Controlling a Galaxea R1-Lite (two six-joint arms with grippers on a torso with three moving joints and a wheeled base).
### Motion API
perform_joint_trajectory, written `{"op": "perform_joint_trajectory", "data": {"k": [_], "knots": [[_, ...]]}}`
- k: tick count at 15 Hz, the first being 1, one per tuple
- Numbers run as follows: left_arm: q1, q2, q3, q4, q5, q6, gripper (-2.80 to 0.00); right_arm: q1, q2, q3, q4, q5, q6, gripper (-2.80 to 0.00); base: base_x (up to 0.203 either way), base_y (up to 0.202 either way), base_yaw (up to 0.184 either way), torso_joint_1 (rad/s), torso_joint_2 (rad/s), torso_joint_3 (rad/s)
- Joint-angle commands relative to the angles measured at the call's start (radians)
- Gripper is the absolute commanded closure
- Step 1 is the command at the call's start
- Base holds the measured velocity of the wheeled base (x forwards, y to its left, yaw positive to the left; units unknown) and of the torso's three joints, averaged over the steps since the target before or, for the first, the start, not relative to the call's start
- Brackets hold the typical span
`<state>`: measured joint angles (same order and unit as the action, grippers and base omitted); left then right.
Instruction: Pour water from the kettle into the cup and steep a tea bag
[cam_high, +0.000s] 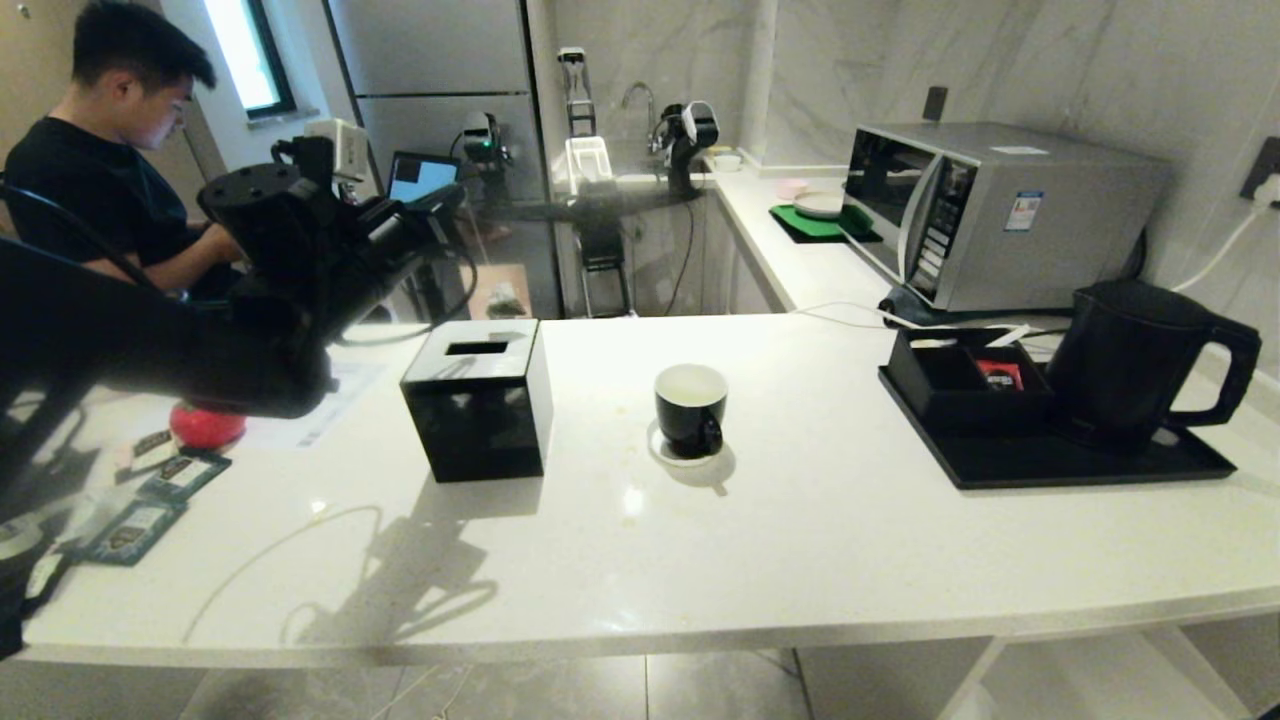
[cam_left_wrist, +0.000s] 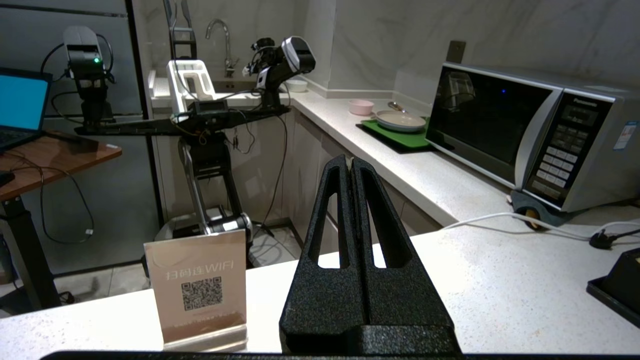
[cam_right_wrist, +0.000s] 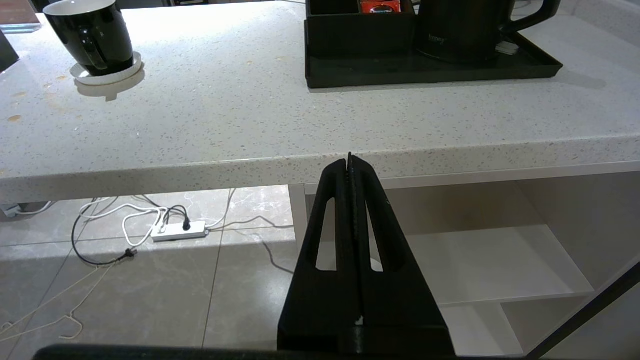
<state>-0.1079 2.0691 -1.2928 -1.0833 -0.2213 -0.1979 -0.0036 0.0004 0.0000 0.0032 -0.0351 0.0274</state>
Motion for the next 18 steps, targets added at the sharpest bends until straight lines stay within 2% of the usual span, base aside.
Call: {"op": "perform_joint_trajectory", "data": {"k": [1,15,18], "knots": [[-0.001,-0.006,-0.002,-0.006,-0.001,-0.001,0.00,0.001,0.001,0.000,0.000,0.000,0.000,0.00,0.000,0.000,0.000,0.000,0.00,0.000],[0.004,-0.005,0.034,-0.016,0.003,0.002,0.00,-0.001,0.000,0.000,0.000,0.000,0.000,0.00,0.000,0.000,0.000,0.000,0.00,0.000],[0.004,-0.007,0.058,-0.017,0.055,0.003,0.00,-0.001,0.001,0.000,0.000,0.000,0.000,0.00,0.000,0.000,0.000,0.000,0.00,0.000]]}}
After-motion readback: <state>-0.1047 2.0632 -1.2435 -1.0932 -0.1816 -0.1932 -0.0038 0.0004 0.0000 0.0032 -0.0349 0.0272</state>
